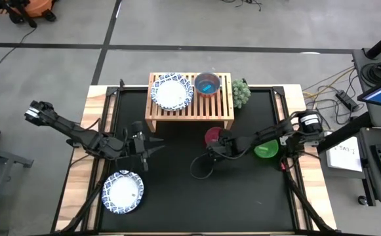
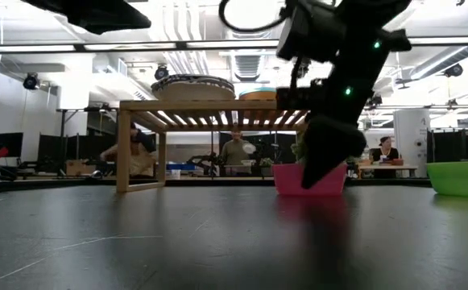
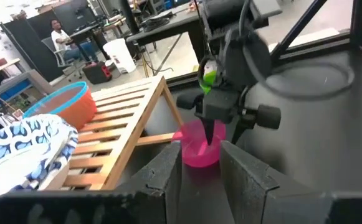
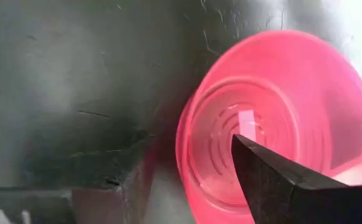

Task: Place and stack bowls onto a shelf
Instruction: Stack the pink bowl on top of the other blue bowl on the shelf

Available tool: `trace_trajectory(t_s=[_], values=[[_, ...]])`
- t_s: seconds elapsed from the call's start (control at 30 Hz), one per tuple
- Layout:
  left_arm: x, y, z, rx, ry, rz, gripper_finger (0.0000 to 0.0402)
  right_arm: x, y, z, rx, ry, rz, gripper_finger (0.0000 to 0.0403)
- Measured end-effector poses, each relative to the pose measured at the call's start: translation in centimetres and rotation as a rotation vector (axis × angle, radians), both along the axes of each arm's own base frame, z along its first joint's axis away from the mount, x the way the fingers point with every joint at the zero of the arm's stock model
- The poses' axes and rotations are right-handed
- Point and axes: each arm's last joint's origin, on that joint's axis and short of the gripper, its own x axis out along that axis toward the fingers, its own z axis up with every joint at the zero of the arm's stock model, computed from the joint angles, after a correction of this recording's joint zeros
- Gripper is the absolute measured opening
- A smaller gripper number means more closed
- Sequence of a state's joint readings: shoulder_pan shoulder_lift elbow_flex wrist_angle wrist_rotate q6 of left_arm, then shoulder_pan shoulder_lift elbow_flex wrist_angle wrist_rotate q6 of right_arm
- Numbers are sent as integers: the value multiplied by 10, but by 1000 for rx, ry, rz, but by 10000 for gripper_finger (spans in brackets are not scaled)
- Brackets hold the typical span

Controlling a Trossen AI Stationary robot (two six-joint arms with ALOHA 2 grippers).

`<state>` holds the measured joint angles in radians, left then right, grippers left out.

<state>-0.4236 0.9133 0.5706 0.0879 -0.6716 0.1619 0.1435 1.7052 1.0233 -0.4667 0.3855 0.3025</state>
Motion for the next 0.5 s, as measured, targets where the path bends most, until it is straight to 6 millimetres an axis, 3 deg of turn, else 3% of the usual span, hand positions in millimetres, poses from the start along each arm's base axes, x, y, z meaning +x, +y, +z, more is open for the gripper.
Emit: trace_trajectory(t_s=[0.17,0.37,0.5], values=[[1,0,2,0,-7,-1,90,1,-2,-3,3,7,-17,135],[0,0,1,7,-2,-2,90,-1,-1,11,59,-39,-10,26],[0,0,1,7,-2,-2,90,-4,3,25,80,-83,-9,13]])
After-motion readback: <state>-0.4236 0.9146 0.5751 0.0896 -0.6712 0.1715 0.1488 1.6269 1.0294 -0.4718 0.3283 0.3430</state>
